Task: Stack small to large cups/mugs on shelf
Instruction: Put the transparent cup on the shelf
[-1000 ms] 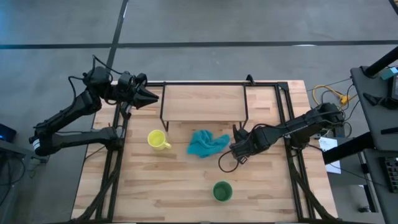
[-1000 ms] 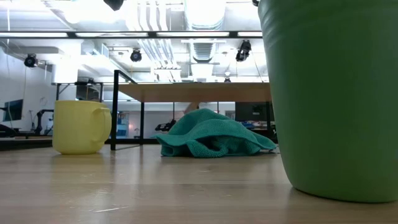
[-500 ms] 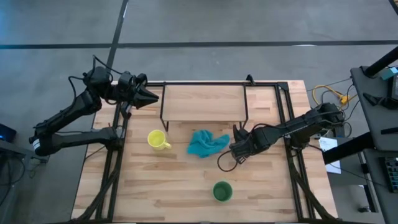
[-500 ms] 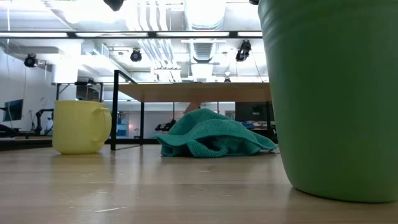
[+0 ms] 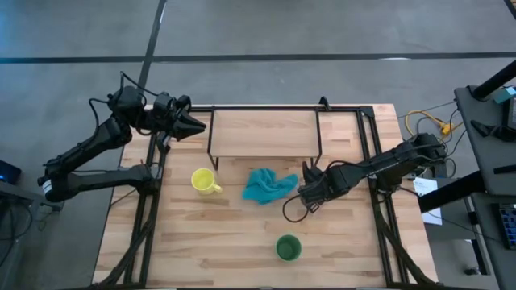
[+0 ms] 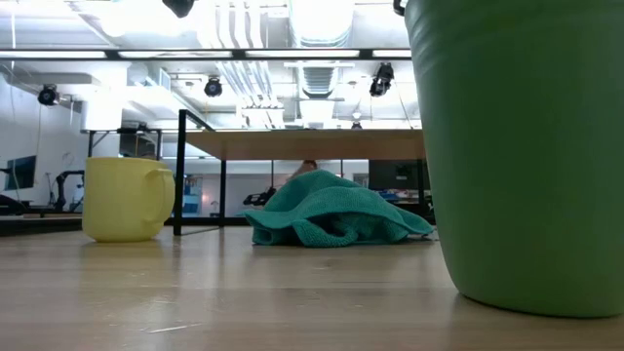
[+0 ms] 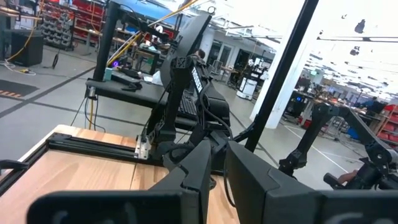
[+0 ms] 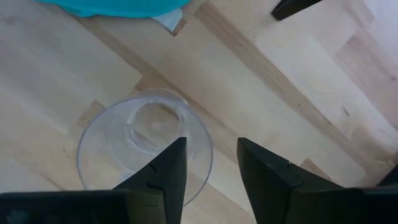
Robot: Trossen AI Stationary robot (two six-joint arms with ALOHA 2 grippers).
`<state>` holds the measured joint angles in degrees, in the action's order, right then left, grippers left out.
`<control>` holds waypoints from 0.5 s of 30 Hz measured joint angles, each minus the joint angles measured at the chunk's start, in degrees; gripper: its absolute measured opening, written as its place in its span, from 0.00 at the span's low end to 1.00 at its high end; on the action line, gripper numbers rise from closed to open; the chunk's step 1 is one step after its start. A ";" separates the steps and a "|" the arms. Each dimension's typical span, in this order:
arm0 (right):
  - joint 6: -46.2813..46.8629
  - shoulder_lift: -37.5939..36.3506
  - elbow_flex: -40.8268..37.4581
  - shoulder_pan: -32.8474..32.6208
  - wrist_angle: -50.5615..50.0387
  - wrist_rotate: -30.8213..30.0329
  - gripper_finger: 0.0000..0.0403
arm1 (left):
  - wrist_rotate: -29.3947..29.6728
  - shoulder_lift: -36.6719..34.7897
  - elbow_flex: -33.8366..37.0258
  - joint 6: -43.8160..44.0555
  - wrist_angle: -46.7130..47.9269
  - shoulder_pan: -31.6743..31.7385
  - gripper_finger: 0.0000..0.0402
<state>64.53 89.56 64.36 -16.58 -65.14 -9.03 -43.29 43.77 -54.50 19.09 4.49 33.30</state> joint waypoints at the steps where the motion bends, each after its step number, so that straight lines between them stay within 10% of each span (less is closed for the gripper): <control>1: 0.02 0.00 -0.04 0.00 0.04 0.50 0.34 | -0.02 0.04 0.00 -0.02 0.00 0.00 0.10; 15: 1.46 0.00 -2.23 0.00 3.23 2.13 0.27 | -0.01 0.09 0.02 -0.17 -0.06 0.00 0.10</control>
<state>66.00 89.56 62.12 -16.58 -61.91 -6.90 -43.30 43.86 -54.48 18.92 4.43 33.30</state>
